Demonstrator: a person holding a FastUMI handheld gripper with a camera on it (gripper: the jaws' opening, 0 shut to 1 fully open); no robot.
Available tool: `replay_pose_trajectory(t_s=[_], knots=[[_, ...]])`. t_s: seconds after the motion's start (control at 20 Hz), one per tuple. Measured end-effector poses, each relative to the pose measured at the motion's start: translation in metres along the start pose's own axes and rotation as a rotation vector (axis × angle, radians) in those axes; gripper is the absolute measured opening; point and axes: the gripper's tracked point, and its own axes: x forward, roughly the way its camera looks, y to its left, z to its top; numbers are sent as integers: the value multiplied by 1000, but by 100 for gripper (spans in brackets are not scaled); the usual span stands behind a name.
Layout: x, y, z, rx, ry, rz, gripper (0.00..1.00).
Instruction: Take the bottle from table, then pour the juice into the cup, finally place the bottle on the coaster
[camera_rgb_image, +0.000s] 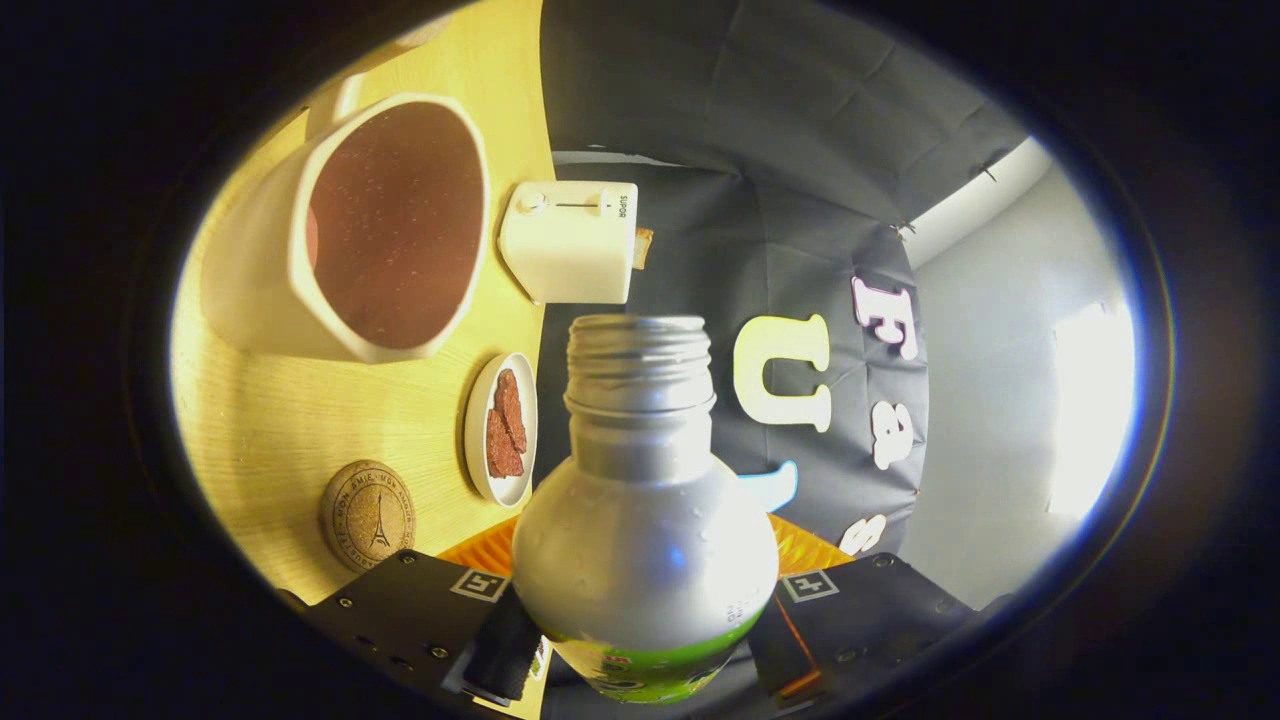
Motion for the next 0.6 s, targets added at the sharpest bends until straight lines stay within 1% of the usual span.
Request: replay_pose_trajectory(t_s=[0.1, 0.3, 0.45, 0.6], knots=[[-1, -2, 0, -30, -10, 8, 83], [-1, -6, 2, -104, -27, -10, 83], [1, -7, 1, -127, -29, -9, 83], [1, -12, 5, -162, -42, -27, 83]])
